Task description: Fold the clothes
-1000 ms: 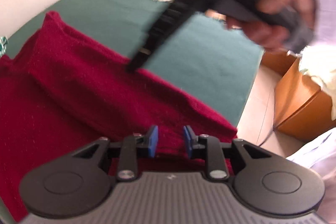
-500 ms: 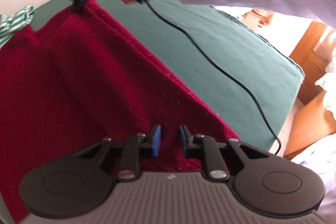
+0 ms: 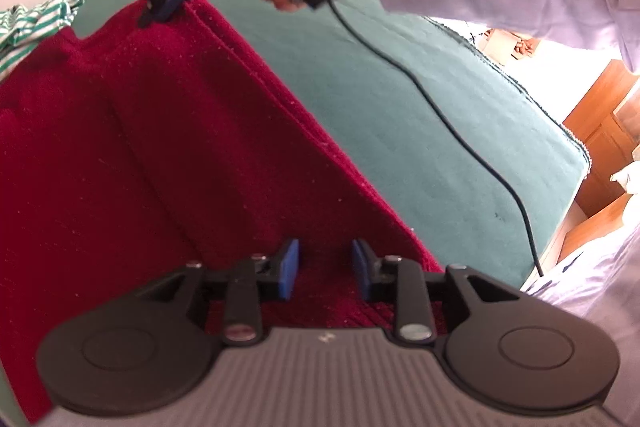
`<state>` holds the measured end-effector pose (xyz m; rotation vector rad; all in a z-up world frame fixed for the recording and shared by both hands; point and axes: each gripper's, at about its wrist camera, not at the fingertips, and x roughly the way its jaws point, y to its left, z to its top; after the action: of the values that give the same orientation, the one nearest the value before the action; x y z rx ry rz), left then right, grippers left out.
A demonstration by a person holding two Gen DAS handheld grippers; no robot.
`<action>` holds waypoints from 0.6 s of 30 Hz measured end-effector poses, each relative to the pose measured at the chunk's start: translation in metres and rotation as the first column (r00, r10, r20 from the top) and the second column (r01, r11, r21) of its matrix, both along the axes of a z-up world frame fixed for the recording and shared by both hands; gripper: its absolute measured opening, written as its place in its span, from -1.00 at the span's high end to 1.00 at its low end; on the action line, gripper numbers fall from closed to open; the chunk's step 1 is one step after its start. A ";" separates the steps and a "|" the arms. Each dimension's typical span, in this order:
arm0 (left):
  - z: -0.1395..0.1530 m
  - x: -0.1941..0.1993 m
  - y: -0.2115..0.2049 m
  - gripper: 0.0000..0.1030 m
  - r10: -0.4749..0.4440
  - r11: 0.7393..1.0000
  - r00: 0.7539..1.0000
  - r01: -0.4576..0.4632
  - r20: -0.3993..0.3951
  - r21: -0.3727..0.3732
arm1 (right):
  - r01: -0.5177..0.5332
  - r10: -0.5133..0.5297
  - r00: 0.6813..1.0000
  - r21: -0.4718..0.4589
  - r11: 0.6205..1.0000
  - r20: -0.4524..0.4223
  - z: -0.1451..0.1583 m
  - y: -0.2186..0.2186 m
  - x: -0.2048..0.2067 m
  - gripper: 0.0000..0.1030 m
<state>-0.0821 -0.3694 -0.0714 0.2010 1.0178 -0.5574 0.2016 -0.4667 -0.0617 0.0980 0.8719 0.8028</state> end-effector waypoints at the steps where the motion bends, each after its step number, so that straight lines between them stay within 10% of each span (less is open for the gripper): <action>1: 0.000 -0.001 0.000 0.38 -0.004 1.000 1.000 0.004 0.002 0.002 | 0.002 -0.002 1.000 -0.006 1.000 0.004 -0.004 0.002 0.000 0.73; 4: 0.004 -0.003 -0.007 0.38 -0.014 1.000 1.000 0.013 0.014 0.017 | 0.048 -0.048 0.998 0.013 0.999 -0.047 -0.002 0.010 0.011 1.00; 13: 0.004 -0.035 0.003 0.36 0.049 0.989 0.994 -0.062 -0.098 -0.133 | -0.087 0.111 0.979 0.143 0.986 -0.169 0.007 -0.001 -0.069 0.53; 18: 0.009 -0.045 0.004 0.33 0.084 0.990 0.996 -0.087 -0.034 -0.107 | 0.027 0.002 0.975 0.128 0.991 -0.222 -0.002 -0.008 -0.093 0.54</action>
<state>-0.1267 -0.3649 -0.0621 0.0528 1.0169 -0.5375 0.1086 -0.4743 -0.0642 0.3135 1.0278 0.8473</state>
